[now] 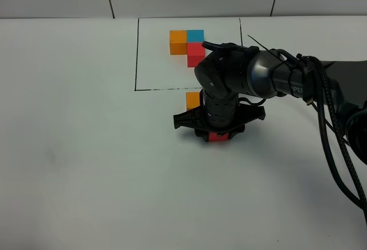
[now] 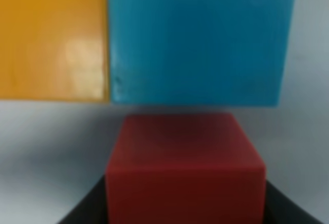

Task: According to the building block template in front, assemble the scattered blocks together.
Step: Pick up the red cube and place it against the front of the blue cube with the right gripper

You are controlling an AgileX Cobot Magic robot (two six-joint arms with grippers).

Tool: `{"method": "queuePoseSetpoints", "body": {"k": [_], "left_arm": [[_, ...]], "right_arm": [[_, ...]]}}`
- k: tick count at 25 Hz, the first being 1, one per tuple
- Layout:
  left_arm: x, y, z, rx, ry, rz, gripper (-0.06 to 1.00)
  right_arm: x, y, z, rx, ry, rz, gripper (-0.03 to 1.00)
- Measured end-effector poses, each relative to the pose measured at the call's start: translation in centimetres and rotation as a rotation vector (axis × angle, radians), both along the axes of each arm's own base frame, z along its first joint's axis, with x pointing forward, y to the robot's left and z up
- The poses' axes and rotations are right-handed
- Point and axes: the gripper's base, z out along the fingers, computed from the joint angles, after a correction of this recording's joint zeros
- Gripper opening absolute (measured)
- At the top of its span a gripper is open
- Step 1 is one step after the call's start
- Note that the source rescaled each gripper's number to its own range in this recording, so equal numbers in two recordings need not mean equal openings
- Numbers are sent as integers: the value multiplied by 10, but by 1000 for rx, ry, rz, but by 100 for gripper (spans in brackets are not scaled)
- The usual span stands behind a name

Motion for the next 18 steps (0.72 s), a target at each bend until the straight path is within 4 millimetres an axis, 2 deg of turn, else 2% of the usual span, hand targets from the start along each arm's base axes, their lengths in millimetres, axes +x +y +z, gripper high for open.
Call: {"method": "queuePoseSetpoints", "body": {"k": [18], "left_arm": [[0,0,0,0,0,0,90]], "right_arm": [[7,-4,1,0,-49,-21,2]]}}
